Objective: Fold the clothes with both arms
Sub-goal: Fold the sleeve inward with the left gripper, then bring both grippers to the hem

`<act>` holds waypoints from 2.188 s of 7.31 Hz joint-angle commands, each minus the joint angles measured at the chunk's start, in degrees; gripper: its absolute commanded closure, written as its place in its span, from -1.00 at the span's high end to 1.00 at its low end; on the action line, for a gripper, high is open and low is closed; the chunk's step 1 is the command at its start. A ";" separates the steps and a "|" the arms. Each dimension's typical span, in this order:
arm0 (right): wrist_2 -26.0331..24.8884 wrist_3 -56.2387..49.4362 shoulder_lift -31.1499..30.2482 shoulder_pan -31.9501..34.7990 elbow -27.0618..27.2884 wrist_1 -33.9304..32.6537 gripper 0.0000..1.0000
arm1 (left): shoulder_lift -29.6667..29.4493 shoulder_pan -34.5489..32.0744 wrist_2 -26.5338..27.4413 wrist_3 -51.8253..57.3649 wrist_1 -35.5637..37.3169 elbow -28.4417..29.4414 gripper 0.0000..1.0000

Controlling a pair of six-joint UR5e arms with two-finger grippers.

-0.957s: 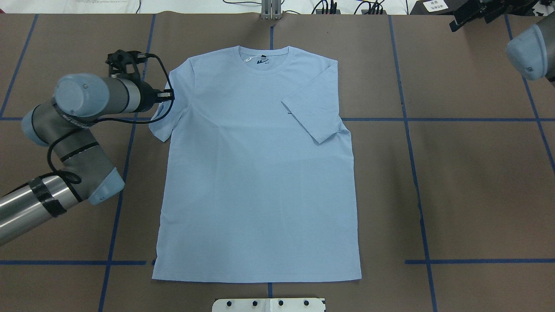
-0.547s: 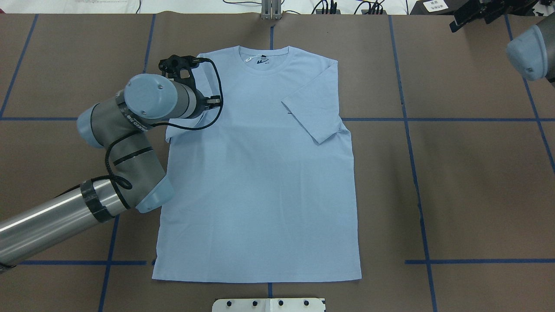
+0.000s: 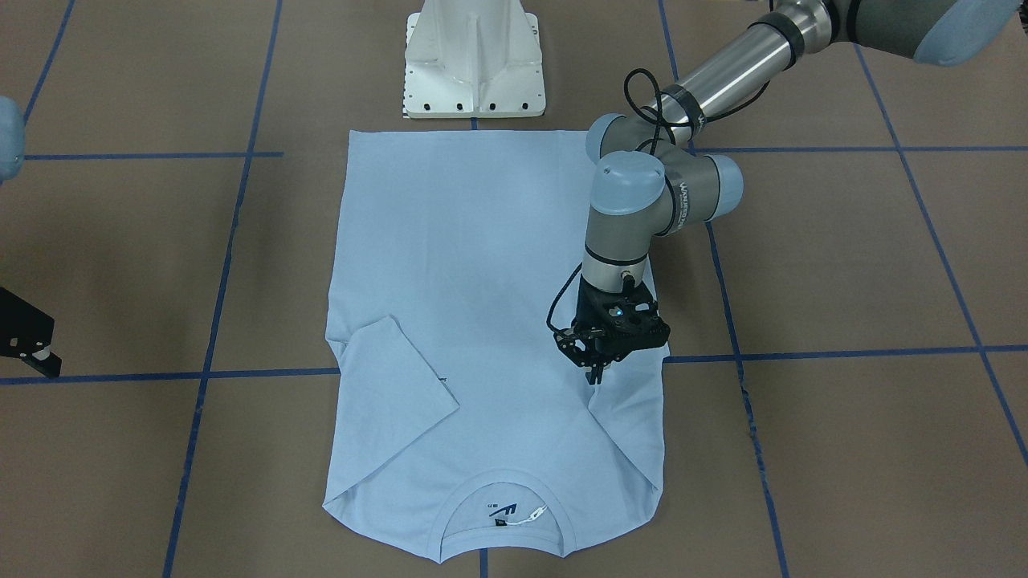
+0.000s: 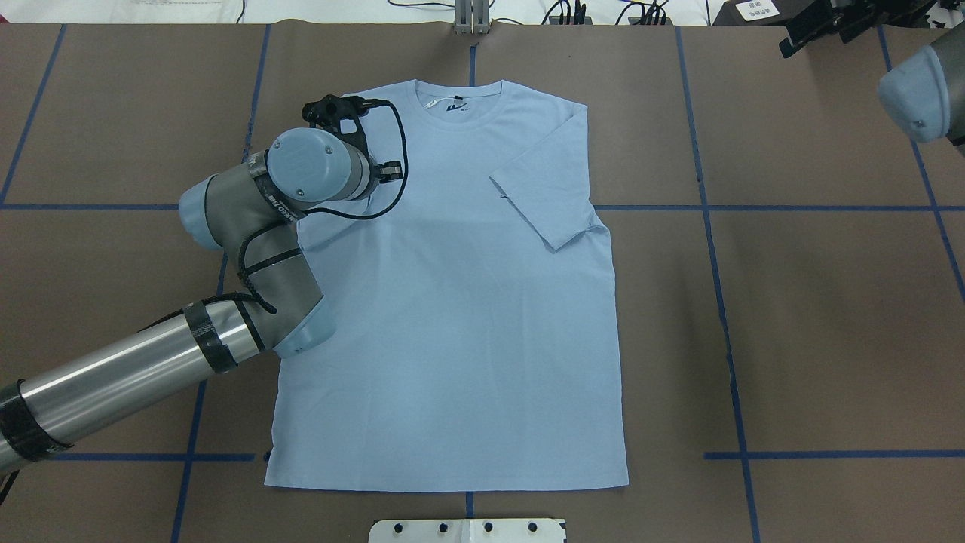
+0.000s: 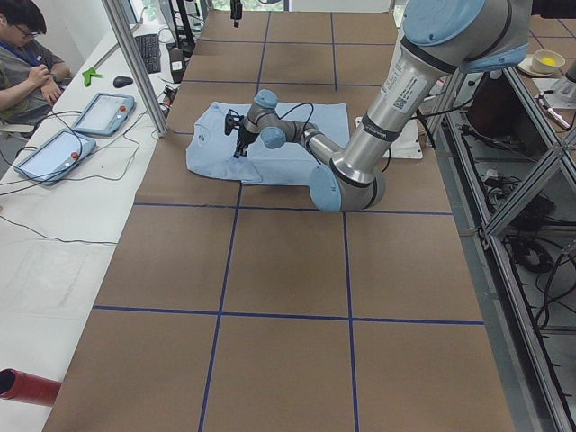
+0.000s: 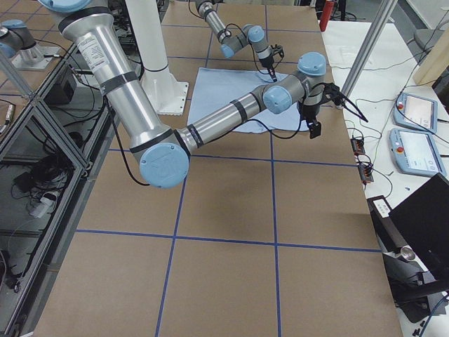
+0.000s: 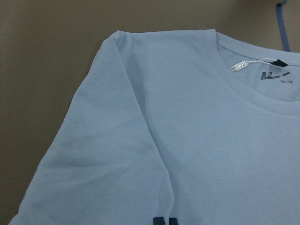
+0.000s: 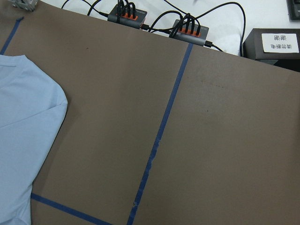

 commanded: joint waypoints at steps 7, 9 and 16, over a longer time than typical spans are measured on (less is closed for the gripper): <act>-15.06 35.60 -11.99 -22.88 23.22 0.60 1.00 | 15.59 -0.43 -10.95 12.77 4.67 -29.29 1.00; -29.91 53.89 -20.06 -37.38 27.92 11.78 0.99 | 24.01 0.54 -10.53 9.18 4.24 -37.90 1.00; -61.08 84.38 -32.41 -73.21 35.49 14.76 0.56 | 42.67 28.98 5.00 -23.77 2.39 -48.76 0.29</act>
